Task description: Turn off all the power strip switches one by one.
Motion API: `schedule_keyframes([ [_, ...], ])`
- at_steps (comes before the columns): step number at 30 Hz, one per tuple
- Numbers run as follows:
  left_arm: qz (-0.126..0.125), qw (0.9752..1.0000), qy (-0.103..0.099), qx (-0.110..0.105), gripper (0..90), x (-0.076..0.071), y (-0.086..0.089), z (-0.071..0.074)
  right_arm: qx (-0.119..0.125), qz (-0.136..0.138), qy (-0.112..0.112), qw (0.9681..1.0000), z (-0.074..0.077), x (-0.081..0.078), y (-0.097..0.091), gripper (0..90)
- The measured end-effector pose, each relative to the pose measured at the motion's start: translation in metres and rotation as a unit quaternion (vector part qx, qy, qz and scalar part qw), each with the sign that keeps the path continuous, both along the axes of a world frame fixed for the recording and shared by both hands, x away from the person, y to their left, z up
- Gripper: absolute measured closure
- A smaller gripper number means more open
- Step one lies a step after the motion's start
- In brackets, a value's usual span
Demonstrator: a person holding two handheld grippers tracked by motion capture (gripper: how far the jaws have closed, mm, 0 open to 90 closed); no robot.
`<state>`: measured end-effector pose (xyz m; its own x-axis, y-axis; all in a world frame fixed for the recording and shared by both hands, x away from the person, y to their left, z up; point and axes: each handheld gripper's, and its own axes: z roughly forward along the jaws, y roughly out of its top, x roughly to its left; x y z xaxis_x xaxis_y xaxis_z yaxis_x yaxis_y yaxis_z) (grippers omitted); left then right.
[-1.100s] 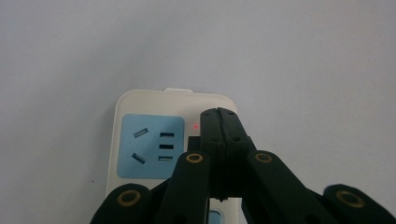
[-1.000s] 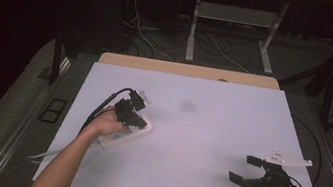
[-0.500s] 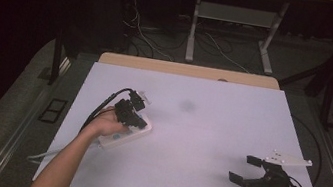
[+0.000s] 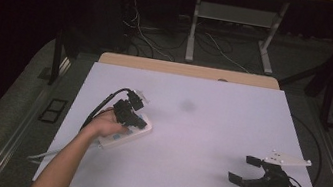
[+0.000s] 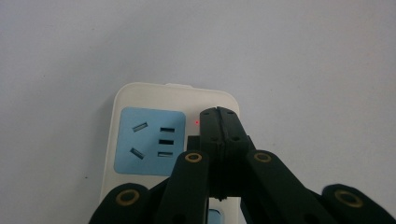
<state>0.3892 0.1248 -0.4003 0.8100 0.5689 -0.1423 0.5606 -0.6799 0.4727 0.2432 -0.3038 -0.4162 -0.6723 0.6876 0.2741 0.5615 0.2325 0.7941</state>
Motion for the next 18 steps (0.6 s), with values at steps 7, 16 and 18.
schedule_keyframes([
  [7,0.004,1.0,0.004,-0.004,89.3,0.0004,0.0011,-0.0005,-0.001,0.001,0.0,1.0,-0.0002,-0.0002,0.0001,0.5],
  [16,0.008,0.9999,-0.003,-0.009,89.3,-0.0015,0.0021,-0.0011,-0.001,0.0,0.001,1.0,-0.0008,0.0002,0.0006,0.5],
  [18,0.007,0.9999,-0.007,-0.006,89.3,-0.0025,0.001,-0.0008,-0.001,0.0,0.001,1.0,-0.0008,0.0003,0.0003,0.5],
])
